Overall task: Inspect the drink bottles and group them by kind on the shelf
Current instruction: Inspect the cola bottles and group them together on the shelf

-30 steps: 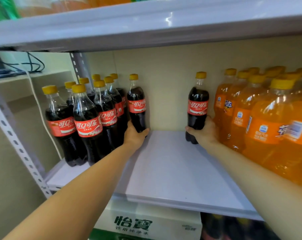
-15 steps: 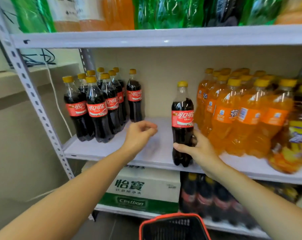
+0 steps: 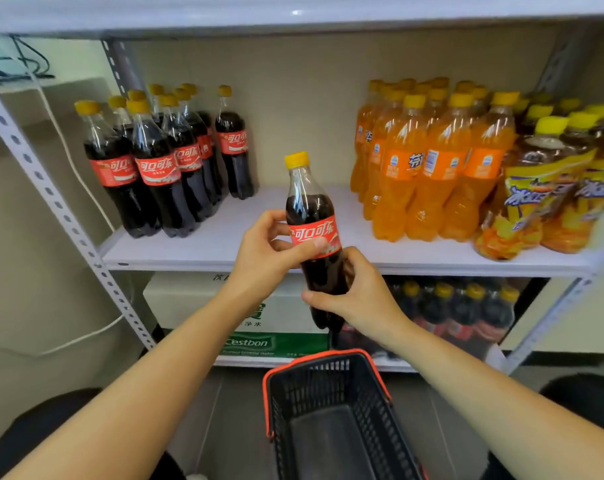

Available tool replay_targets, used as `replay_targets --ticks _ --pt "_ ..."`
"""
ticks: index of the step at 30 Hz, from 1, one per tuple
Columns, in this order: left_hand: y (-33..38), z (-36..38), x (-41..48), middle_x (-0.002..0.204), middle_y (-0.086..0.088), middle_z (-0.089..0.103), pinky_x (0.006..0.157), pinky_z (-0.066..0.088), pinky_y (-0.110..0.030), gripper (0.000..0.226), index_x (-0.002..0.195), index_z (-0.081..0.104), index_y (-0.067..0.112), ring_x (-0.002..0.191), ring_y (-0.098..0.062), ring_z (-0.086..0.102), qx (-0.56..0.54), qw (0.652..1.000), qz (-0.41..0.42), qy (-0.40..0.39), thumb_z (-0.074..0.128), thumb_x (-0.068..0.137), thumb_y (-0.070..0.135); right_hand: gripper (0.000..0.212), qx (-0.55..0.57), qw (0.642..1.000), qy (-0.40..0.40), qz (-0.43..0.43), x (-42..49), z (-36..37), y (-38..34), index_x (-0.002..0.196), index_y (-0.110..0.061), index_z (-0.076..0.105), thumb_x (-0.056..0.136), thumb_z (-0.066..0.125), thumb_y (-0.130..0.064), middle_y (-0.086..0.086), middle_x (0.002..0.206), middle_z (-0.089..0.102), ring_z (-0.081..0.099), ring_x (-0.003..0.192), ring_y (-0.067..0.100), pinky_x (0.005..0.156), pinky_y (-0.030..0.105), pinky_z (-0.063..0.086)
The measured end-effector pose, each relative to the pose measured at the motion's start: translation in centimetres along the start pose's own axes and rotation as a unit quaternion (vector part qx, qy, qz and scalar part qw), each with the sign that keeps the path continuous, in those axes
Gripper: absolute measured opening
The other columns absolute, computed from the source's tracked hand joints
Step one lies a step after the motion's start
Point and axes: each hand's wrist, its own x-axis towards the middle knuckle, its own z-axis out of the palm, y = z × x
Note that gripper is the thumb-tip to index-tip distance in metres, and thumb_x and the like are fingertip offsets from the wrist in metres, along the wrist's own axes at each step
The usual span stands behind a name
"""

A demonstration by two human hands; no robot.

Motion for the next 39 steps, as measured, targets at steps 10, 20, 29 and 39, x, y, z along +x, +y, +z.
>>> replay_targets --ticks 10,20,29,39 --pt "-2.0 -0.9 -0.4 0.111 -0.010 0.074 0.082 0.058 -0.036 0.053 0.135 0.052 0.008 0.104 -0.025 0.071 -0.104 0.993 -0.033 -0.055 0.071 0.086 0.018 0.061 0.101 0.988 -0.114 0.034 0.6 -1.1 1.5 0.129 -0.019 0.062 0.071 0.082 -0.022 0.000 0.121 0.073 0.069 0.113 0.012 0.096 0.027 0.054" --pt "-2.4 0.0 -0.7 0.115 -0.010 0.072 0.096 0.056 -0.042 0.052 0.128 0.063 0.013 0.105 -0.026 0.069 0.017 0.999 0.030 -0.032 0.082 0.080 0.022 0.060 0.024 1.000 -0.014 -0.003 0.0 -0.9 2.2 0.123 -0.025 0.063 0.072 0.093 -0.021 -0.007 0.109 0.073 0.070 0.100 0.004 0.088 0.023 0.057" --pt "-2.4 0.2 -0.9 0.119 -0.014 0.065 0.091 0.058 -0.043 0.068 0.129 0.058 0.013 0.104 -0.031 0.070 -0.029 0.999 0.013 0.007 0.086 0.069 0.034 0.065 -0.075 0.993 0.094 -0.020 -0.7 -0.1 1.6 0.116 -0.036 0.054 0.065 0.094 -0.038 -0.017 0.098 0.067 0.064 0.093 0.000 0.078 0.020 0.052" --pt "-2.4 -0.2 -0.7 0.115 -0.011 0.069 0.097 0.055 -0.055 0.062 0.139 0.051 0.009 0.103 -0.026 0.069 -0.142 0.989 -0.033 -0.010 0.074 0.082 0.012 0.048 0.014 0.993 -0.109 0.032 0.5 -1.4 1.1 0.128 -0.019 0.061 0.084 0.082 -0.017 -0.001 0.117 0.072 0.069 0.107 0.011 0.096 0.037 0.056"
